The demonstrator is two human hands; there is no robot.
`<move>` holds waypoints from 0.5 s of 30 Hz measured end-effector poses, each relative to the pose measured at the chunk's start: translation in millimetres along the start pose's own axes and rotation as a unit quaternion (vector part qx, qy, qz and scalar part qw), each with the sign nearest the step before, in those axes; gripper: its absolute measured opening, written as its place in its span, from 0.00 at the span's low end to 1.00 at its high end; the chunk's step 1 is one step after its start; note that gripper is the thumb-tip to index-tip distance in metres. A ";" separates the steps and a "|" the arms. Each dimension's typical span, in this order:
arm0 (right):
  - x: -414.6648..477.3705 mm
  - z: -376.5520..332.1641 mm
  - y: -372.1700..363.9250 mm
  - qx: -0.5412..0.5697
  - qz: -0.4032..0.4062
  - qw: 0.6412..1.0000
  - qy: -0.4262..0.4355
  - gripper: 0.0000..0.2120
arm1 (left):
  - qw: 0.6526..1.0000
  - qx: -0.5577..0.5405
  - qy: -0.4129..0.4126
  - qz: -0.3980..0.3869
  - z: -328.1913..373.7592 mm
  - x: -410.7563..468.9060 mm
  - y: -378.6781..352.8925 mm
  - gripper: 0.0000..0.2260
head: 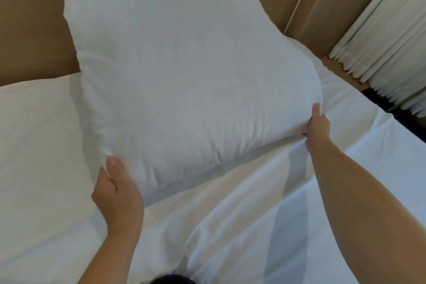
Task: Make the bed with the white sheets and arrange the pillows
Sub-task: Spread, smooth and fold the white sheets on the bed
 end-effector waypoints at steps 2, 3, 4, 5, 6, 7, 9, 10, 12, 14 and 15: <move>2.9 -11.7 10.0 -0.008 0.041 0.999 0.028 0.22 | 1.000 0.026 -0.004 -0.003 3.7 13.3 -5.8 0.26; 7.2 -19.0 13.5 -0.016 0.056 0.998 0.031 0.20 | 0.999 0.038 -0.009 -0.004 4.8 24.0 -6.2 0.28; 11.5 -27.4 14.5 -0.033 0.066 0.997 0.030 0.19 | 0.999 0.047 -0.015 -0.002 5.8 34.4 -5.1 0.28; 16.3 -36.0 14.0 -0.058 0.073 0.995 0.034 0.19 | 0.998 0.051 -0.021 -0.004 9.1 41.6 -4.6 0.27; 20.2 -43.0 11.5 -0.078 0.079 0.993 0.040 0.20 | 0.998 0.052 -0.024 -0.014 10.6 46.7 -7.0 0.28; 23.5 -47.2 9.4 -0.091 0.088 0.991 0.050 0.22 | 0.998 0.048 -0.026 -0.027 11.5 48.4 -10.4 0.29; 25.4 -44.5 2.2 -0.107 0.089 0.989 0.057 0.22 | 0.998 0.041 -0.028 -0.048 8.6 43.9 -12.9 0.28; 25.2 -36.8 0.8 -0.106 0.081 0.990 0.052 0.21 | 0.997 0.036 -0.028 -0.059 5.2 37.9 -12.3 0.27; 23.4 -13.1 6.1 -0.084 0.065 0.994 0.016 0.18 | 0.995 0.024 -0.020 -0.095 -3.6 21.7 -7.9 0.24; 22.9 8.9 17.8 -0.069 0.041 0.997 -0.012 0.12 | 0.985 0.033 -0.006 -0.168 -9.7 4.4 -6.4 0.25; 24.0 14.1 21.4 -0.083 0.017 0.996 -0.003 0.08 | 0.977 0.059 -0.014 -0.206 -14.0 -0.8 -6.1 0.25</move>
Point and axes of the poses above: each hand's wrist, its own x-axis towards the middle knuckle, its own y-axis out of the back of the hand, z = x × y, the point moved 10 cm from there along x, towards the middle knuckle, and after that the axes turned 1 degree about x, right-handed, at the moved point
